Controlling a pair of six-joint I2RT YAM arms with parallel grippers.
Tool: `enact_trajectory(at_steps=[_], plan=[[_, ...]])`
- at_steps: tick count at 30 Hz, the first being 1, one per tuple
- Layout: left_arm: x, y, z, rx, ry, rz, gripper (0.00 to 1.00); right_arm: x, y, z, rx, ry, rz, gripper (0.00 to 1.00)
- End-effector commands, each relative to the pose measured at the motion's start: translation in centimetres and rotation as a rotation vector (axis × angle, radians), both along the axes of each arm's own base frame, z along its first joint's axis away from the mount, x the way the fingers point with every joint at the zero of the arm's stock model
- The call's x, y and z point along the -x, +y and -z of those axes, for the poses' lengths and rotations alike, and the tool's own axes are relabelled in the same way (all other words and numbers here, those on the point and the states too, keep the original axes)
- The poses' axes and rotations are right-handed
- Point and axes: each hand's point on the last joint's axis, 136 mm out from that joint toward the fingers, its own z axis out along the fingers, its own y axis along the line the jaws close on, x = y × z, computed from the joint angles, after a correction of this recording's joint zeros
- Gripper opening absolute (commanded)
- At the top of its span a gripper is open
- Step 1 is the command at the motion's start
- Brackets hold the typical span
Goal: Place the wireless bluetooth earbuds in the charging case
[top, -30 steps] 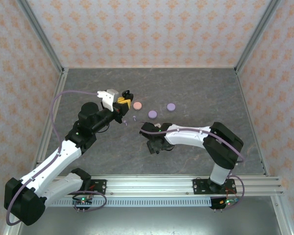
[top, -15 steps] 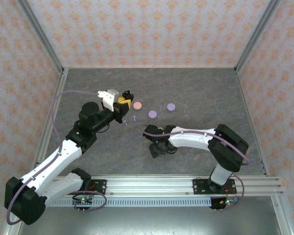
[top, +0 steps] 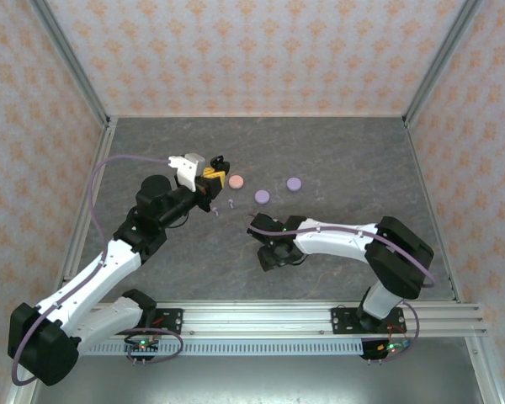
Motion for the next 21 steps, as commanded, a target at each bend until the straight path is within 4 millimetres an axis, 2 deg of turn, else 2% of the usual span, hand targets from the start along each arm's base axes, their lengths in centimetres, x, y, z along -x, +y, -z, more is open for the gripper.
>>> enact_trajectory(at_steps=[1,10,21], plan=[[0.0,0.7,-1.0,0.006,-0.031,-0.025,0.0,-0.5,1.0,-0.5,-0.021,-0.016,0.009,0.58],[0.2,0.7,-1.0,0.006,-0.03,-0.024,0.0,-0.8,1.9,0.3,-0.049,0.006,0.014,0.42],[0.3,0.9,-1.0,0.001,-0.032,-0.03,0.0,0.3,1.7,1.5,-0.032,0.078,0.023,0.3]])
